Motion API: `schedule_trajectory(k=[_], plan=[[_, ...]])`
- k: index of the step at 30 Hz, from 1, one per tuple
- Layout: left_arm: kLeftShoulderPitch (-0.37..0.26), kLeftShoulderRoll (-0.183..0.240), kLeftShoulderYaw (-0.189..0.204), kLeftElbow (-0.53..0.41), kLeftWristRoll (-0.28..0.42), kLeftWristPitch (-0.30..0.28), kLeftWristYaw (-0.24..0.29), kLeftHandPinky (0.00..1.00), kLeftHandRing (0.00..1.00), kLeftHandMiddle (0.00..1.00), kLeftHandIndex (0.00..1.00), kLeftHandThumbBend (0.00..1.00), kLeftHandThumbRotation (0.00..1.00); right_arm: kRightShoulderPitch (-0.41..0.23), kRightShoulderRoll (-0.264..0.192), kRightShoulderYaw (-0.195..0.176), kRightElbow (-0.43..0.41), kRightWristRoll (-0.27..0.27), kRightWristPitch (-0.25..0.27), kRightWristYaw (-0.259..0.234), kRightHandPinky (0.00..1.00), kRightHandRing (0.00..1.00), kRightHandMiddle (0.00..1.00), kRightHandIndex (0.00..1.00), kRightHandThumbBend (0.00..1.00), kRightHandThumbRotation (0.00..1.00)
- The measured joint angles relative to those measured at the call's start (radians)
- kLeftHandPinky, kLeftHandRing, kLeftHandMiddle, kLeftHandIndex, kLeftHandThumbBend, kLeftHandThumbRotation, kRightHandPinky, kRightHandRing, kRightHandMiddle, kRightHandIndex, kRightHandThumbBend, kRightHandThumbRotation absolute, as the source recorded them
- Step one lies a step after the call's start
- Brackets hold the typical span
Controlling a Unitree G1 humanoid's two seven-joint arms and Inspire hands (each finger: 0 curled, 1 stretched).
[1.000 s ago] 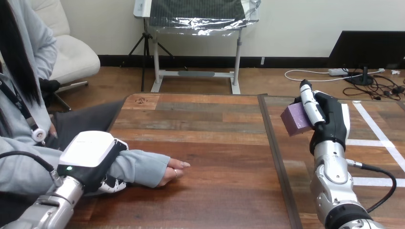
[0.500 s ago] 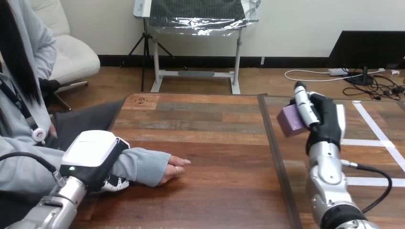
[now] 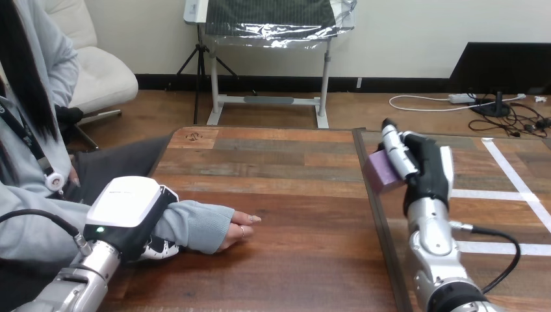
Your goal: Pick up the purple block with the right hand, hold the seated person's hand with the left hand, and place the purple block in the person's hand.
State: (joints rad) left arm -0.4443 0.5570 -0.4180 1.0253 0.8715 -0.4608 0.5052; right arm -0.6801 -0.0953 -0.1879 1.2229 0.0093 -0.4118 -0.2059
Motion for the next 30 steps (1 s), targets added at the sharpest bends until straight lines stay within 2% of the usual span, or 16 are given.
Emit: schedule_trajectory(k=[12, 21, 30], plan=[[0.0, -0.008, 0.001, -0.003, -0.01, 0.005, -0.009, 0.2, 0.23, 0.28, 0.29, 0.83, 0.16, 0.0, 0.024, 0.013, 0.017, -0.021, 0.001, -0.019, 0.03, 0.08, 0.13, 0.16, 0.32, 0.34], [-0.004, -0.018, 0.001, -0.012, -0.019, 0.018, -0.027, 0.18, 0.22, 0.28, 0.29, 0.83, 0.16, 0.0, 0.042, 0.024, 0.018, -0.031, 0.001, -0.024, 0.03, 0.07, 0.12, 0.15, 0.32, 0.36], [-0.01, -0.031, 0.001, -0.03, -0.034, 0.026, -0.05, 0.19, 0.22, 0.28, 0.29, 0.83, 0.15, 0.0, 0.068, 0.042, 0.02, -0.058, 0.001, -0.049, 0.03, 0.08, 0.12, 0.15, 0.31, 0.38]])
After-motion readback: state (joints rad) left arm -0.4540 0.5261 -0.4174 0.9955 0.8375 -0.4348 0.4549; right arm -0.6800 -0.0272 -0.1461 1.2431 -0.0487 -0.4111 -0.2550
